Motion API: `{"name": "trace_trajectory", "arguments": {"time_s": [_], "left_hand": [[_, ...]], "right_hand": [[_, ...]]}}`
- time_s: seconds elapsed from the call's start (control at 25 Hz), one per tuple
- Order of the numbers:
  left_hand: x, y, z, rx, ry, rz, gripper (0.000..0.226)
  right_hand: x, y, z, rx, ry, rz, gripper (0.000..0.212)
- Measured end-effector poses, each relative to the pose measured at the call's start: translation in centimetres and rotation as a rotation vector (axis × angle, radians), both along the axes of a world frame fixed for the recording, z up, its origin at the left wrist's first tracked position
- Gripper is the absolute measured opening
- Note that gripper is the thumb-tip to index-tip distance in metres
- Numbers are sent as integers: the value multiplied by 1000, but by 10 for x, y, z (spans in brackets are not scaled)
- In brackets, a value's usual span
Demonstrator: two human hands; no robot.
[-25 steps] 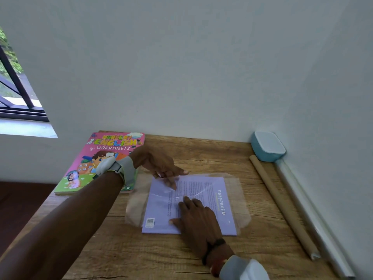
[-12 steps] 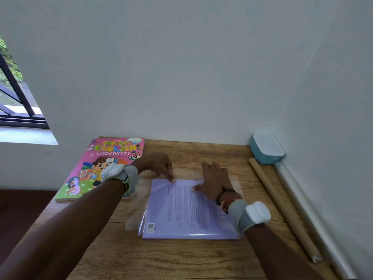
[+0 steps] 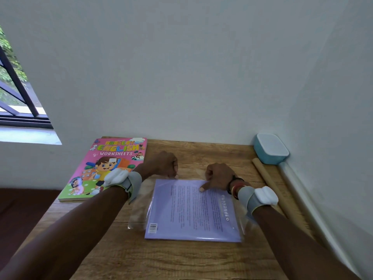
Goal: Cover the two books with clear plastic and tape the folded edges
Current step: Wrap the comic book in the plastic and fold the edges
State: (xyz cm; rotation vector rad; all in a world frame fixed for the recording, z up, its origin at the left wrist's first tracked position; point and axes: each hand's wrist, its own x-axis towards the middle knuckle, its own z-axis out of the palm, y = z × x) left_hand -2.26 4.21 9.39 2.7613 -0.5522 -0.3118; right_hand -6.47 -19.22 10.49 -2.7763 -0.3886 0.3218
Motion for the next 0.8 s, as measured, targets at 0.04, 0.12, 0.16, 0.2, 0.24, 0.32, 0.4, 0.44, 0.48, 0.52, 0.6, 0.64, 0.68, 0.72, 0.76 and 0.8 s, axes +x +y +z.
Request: {"name": "trace_trajectory", "arguments": {"time_s": [0.04, 0.12, 0.16, 0.2, 0.24, 0.32, 0.4, 0.44, 0.48, 0.52, 0.6, 0.64, 0.68, 0.72, 0.76, 0.8], "left_hand": [[0, 1, 1, -14, 17, 11, 21], [-1, 3, 4, -23, 52, 8, 22], [-2, 4, 7, -25, 68, -7, 28], [-3, 6, 9, -37, 88, -23, 36], [-3, 9, 11, -58, 111, -36, 39], [-3, 17, 15, -125, 128, -63, 35], [-3, 25, 18, -231, 186, -63, 25], [-4, 27, 20, -298, 239, -45, 22], [-5, 31, 22, -355, 290, -24, 25], [-6, 34, 24, -401, 327, -4, 36], [-8, 40, 26, -460, 386, -2, 48], [-8, 43, 26, -507, 432, -19, 45], [-9, 45, 25, -558, 490, -30, 41], [-8, 47, 23, -597, 537, -33, 36], [-7, 48, 21, -612, 574, -29, 30], [-6, 49, 17, -606, 592, -24, 26]], "right_hand": [[2, -2, 1, 7, -8, 7, 44], [3, -5, 5, 19, -27, 32, 42], [3, -5, 7, 25, -45, 42, 42], [3, -6, 9, 35, -67, 47, 42], [3, -7, 11, 46, -88, 49, 42], [4, -9, 16, 68, -117, 58, 42], [6, -11, 23, 119, -100, 70, 44], [7, -13, 28, 140, -84, 81, 47], [7, -15, 34, 159, -61, 92, 51], [8, -18, 40, 184, -21, 94, 54], [8, -25, 53, 245, 87, 79, 55], [8, -29, 58, 274, 146, 77, 53], [7, -32, 63, 303, 204, 80, 51], [7, -35, 65, 327, 252, 83, 50], [6, -38, 67, 349, 285, 84, 48], [7, -40, 68, 367, 310, 84, 47]]}}
